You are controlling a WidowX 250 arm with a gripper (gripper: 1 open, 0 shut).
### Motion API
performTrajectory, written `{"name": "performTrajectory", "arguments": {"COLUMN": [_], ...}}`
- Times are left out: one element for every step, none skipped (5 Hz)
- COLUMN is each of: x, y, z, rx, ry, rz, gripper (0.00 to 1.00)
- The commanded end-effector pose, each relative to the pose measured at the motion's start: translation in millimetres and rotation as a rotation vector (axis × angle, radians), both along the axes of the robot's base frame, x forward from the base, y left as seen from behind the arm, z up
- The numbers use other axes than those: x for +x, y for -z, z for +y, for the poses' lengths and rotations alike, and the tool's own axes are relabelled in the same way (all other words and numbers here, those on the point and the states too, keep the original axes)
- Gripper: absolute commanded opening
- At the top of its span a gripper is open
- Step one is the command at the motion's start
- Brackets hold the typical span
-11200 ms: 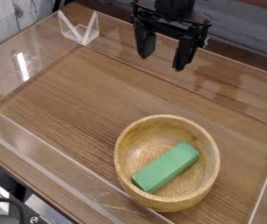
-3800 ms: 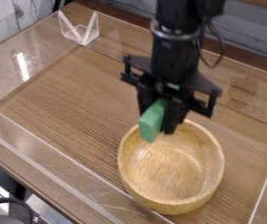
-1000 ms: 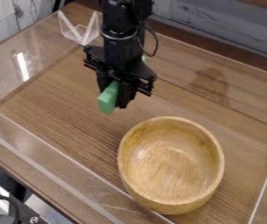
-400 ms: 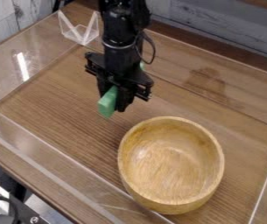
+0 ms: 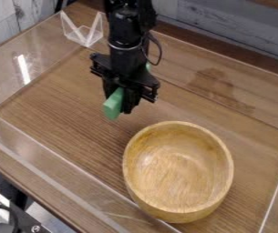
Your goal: Remove the green block from inside the brown bowl and put it on the table
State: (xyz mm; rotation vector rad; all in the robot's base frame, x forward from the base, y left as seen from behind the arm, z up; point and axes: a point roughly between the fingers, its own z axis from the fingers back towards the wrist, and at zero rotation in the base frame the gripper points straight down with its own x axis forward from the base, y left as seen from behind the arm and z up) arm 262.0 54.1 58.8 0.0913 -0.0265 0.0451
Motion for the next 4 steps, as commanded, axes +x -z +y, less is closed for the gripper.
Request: {"name": "performTrajectory", "arguments": {"x": [13.5,16.9,20.4,23.5], "y": [-9.7,-6.8,-4.6,-2.3], "z": [7.3,10.1,12.6,14.6], "rx": [0.015,0.019,0.022,0.024], "ry": [0.007,0.01,0.012,0.015], "rz": [-0.054,-0.057,-0.061,-0.064], "gripper": [0.0,0.0,0.0,0.0]}}
